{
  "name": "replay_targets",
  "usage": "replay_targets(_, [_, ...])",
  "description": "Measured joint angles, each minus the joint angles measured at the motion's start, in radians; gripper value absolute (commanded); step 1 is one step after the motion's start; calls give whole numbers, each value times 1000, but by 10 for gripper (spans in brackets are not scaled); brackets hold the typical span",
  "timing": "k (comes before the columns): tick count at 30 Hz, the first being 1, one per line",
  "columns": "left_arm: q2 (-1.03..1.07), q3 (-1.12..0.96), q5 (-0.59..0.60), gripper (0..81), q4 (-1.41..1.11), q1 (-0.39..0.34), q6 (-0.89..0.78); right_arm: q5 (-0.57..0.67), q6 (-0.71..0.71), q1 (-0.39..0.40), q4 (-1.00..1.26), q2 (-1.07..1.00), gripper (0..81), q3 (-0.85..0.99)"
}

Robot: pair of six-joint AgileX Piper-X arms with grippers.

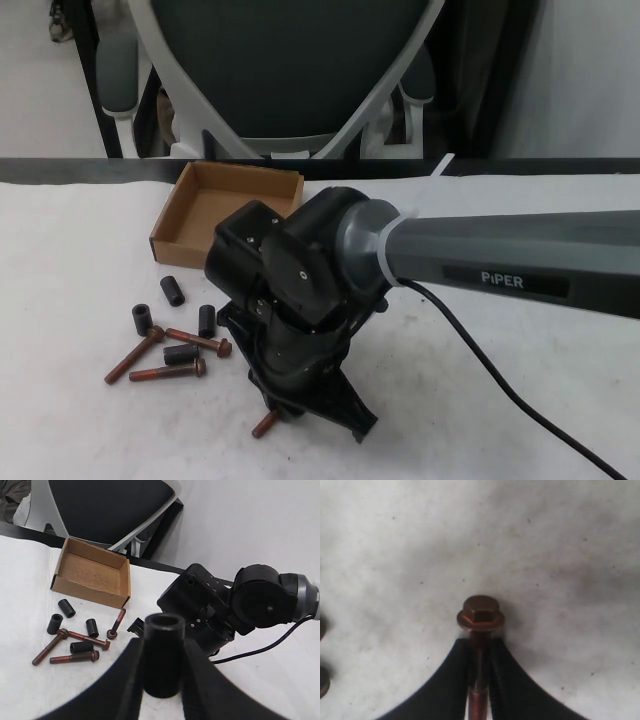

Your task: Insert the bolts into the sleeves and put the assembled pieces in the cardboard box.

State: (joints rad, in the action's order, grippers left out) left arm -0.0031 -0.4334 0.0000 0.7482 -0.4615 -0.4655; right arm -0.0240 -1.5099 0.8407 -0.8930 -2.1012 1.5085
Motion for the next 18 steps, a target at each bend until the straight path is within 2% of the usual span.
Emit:
replay_targets(4, [0, 0, 0, 8, 0, 0, 8, 24, 146, -18, -8, 2, 2, 0])
replay_targets(5, [0, 0, 0, 8, 0, 0, 26, 24, 227, -25, -7, 6, 2, -2])
replay_targets(8, [0, 0, 12, 8, 19, 0, 98, 24, 293, -31, -7, 13, 2, -6])
replay_targets(18, [0, 0, 174, 8, 97, 0, 264, -116, 624, -41, 8, 96, 2, -25])
